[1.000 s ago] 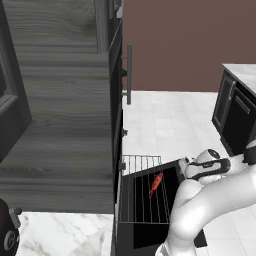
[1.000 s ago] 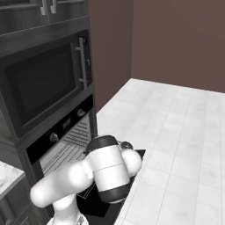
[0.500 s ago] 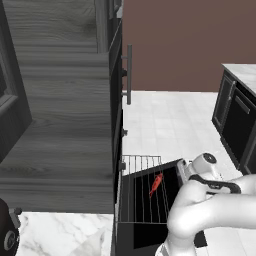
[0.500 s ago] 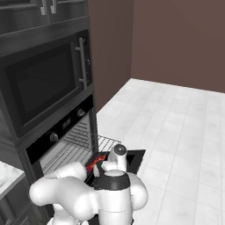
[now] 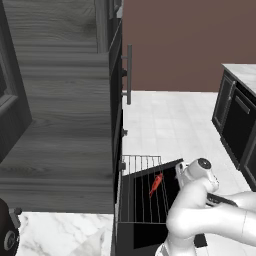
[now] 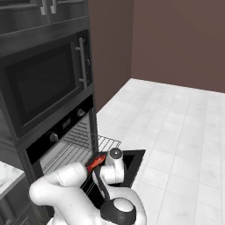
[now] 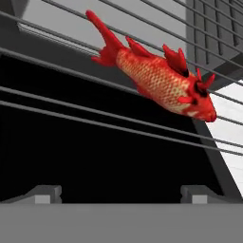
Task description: Place the fish on the rack of the oven, and slide the rack back inside. Close the oven door.
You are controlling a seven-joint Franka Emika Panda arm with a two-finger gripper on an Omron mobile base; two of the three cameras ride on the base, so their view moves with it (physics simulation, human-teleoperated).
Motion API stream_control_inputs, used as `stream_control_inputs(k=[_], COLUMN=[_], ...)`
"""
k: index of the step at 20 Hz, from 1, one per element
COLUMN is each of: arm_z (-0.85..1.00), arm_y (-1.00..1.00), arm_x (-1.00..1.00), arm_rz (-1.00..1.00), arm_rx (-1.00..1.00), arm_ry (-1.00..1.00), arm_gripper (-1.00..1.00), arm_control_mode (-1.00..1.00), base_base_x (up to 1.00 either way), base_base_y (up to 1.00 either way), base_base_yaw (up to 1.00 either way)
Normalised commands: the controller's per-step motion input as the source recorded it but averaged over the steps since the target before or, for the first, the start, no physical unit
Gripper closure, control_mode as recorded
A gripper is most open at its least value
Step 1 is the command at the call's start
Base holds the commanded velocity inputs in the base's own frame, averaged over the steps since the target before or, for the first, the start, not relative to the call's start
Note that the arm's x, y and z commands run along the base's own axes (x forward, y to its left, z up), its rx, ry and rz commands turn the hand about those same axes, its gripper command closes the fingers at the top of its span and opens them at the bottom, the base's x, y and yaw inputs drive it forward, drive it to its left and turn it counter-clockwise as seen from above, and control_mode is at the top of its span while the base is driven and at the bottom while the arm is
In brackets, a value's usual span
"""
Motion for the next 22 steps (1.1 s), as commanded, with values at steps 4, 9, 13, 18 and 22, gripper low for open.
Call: stream_control_inputs(k=[4,9,13,18,22], arm_z=[-0.38,-0.33,-0.35,-0.51,-0.66], arm_y=[0.0,0.2,0.36,0.39,0.47], arm_x=[0.22,0.39,0.5,0.54,0.54], arm_rz=[-0.05,-0.03,0.0,0.0,0.0], arm_rx=[0.03,0.06,0.05,0.03,0.02], arm_ry=[0.0,-0.03,-0.05,-0.07,-0.08], arm_gripper=[-1.0,-1.0,-1.0,-1.0,-1.0], arm_control_mode=[-1.0,-1.0,-1.0,-1.0,-1.0], base_base_x=[0.0,0.0,0.0,0.0,0.0], base_base_y=[0.0,0.0,0.0,0.0,0.0], base_base_yaw=[0.0,0.0,0.0,0.0,0.0])
